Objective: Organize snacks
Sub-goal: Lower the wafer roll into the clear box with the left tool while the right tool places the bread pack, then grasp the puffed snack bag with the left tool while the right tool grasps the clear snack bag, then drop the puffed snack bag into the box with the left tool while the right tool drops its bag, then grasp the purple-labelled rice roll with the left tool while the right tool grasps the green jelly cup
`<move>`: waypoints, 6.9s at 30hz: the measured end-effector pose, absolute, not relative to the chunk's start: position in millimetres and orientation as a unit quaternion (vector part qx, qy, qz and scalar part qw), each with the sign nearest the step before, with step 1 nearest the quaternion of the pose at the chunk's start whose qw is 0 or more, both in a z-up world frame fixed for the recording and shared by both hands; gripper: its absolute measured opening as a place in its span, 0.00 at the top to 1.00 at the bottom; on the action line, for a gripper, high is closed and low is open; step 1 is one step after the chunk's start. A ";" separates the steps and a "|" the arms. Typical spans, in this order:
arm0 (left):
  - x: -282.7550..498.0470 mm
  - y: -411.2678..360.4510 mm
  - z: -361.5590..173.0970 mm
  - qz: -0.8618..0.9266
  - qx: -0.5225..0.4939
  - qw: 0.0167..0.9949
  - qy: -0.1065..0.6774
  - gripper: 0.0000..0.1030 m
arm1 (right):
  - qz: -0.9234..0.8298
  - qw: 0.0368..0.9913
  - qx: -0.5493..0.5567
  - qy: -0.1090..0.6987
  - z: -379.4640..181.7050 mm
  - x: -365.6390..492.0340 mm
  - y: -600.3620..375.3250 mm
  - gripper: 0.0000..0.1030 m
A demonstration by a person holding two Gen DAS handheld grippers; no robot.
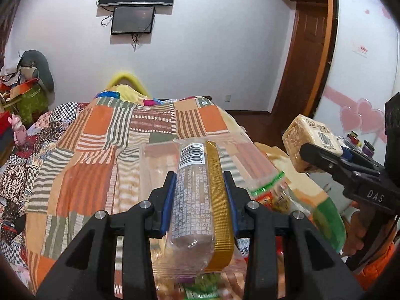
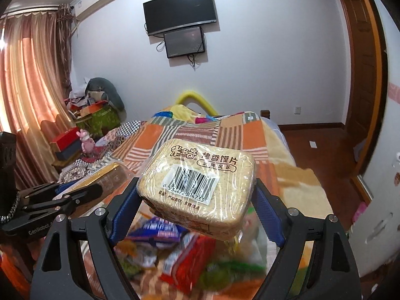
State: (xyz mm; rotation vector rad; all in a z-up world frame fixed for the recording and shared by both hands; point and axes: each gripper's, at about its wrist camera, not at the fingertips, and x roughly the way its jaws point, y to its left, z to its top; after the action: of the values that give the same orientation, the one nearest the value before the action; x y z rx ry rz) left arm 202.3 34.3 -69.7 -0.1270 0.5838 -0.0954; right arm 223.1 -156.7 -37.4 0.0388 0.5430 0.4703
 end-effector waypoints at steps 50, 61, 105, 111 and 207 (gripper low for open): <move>240.5 54.0 -86.3 -0.031 -0.033 0.935 0.352 0.44 | 0.236 0.912 -0.026 0.334 -40.9 251.8 -160.1 0.16; 190.3 80.5 -137.0 -0.009 -0.042 0.912 0.408 0.42 | 0.213 0.913 -0.033 0.346 -61.8 226.7 -182.3 0.16; 187.9 97.3 -218.1 0.020 -0.089 0.882 0.463 0.57 | 0.210 0.876 -0.034 0.433 -133.5 236.3 -193.4 0.57; 177.7 105.1 -197.9 0.030 -0.098 0.891 0.442 0.57 | 0.205 0.892 -0.028 0.402 -108.0 225.3 -206.9 0.57; 180.1 102.8 -179.3 0.016 -0.063 0.889 0.453 0.43 | 0.222 0.888 -0.049 0.400 -90.3 194.9 -192.7 0.35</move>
State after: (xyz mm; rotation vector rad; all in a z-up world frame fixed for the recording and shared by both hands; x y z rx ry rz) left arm 180.1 102.8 -179.3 -0.1303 0.9416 0.0340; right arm 194.9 -192.7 -90.3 -0.1021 0.8305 0.4618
